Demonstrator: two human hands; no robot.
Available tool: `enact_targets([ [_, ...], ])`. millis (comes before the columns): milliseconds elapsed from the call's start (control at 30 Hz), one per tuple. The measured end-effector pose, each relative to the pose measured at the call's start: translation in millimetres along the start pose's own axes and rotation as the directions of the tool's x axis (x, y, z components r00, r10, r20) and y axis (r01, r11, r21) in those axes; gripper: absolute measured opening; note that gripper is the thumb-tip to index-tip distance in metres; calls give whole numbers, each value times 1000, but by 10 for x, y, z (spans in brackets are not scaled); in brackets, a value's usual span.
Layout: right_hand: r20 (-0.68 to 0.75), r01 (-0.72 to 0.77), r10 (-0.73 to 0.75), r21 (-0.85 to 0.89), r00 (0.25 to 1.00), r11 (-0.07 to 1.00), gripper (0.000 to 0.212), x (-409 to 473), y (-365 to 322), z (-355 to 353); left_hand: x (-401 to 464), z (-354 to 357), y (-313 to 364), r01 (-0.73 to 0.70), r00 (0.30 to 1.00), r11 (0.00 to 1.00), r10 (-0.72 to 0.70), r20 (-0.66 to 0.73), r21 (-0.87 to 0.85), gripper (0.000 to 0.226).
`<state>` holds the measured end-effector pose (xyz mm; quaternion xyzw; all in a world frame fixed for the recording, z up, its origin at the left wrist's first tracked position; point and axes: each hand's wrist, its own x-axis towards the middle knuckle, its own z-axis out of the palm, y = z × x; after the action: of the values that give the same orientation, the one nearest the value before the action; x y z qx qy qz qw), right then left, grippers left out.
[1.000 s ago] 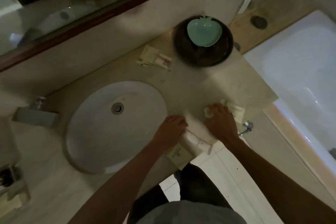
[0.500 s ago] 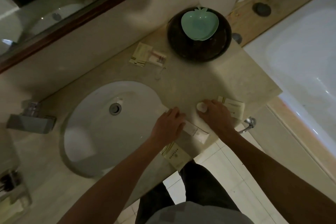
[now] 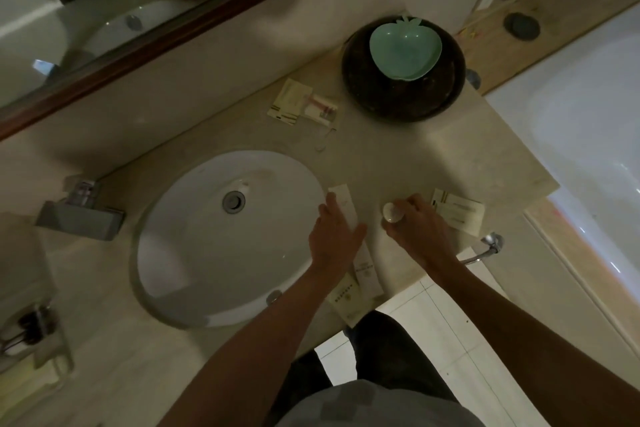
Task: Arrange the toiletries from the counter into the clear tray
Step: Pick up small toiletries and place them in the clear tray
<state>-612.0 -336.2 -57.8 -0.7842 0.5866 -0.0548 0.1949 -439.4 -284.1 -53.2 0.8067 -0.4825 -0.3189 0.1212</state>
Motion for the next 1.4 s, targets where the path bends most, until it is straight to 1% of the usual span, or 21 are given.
enact_targets([
  [200,1,-14,14,-26,1000,1000,33,10,-111,4,152,-146,-28,-11,997,999,14,70,-45,81],
  [300,24,-73,73,-2,997,997,33,25,-114,1,230,-157,5,6,996,997,0,84,-78,76],
  [433,-15,-97,97,-1,995,995,36,67,-92,-29,567,-266,203,4,1000,1000,-4,-12,0,64],
  [533,-33,-87,86,-31,996,996,34,135,-10,-35,1115,-483,237,-132,982,988,141,-122,77,57],
  [633,-61,-80,78,-27,995,996,31,186,57,-25,1780,-730,167,-312,919,864,380,-105,394,62],
  [700,-72,-83,82,-15,994,996,32,194,82,-19,2066,-825,144,-373,895,797,443,-41,476,65],
  [767,-73,-57,56,-18,996,998,35,190,115,1,2152,-800,123,-477,851,726,522,55,495,60],
  [833,-68,-33,33,-3,997,999,38,194,147,15,2053,-753,88,-632,752,614,634,182,472,59],
  [867,-64,-27,28,13,998,1000,39,203,158,18,1960,-745,59,-701,698,584,680,225,410,61],
  [933,-63,-21,23,35,998,999,37,240,165,8,1787,-721,-25,-754,652,585,718,244,298,57],
  [967,-66,-20,23,41,998,999,36,265,167,-2,1726,-694,-61,-741,663,602,726,184,297,47],
  [1000,-67,-19,22,47,998,999,35,289,167,-11,1681,-663,-78,-687,705,656,706,67,312,37],
  [1033,-62,-15,18,53,998,999,34,309,167,-18,1627,-646,-48,-586,773,749,631,-66,309,34],
  [1067,-55,-6,10,58,998,998,35,327,169,-25,1598,-626,-5,-456,850,848,505,-151,269,41],
  [1100,-53,4,0,66,999,998,36,341,170,-29,1578,-616,53,-338,912,913,377,-158,229,55],
  [1133,-56,13,-8,75,998,997,36,353,170,-34,1578,-603,98,-269,945,940,299,-132,208,69],
  [1200,-70,20,-14,78,997,997,37,371,163,-38,1600,-575,175,-186,969,967,209,-129,173,86],
  [1267,-83,3,3,79,997,997,35,381,150,-40,1653,-560,224,-19,985,996,33,-172,84,92],
  [1333,-67,-19,25,78,997,997,33,387,141,-44,1710,-586,264,114,979,993,-115,-170,-15,77],
  [1367,-53,-27,31,80,998,996,34,386,139,-46,1717,-614,280,110,980,991,-120,-159,-74,60],
  [1400,-42,-31,35,82,999,996,34,385,143,-50,1706,-648,293,53,984,994,-69,-164,-100,40],
])
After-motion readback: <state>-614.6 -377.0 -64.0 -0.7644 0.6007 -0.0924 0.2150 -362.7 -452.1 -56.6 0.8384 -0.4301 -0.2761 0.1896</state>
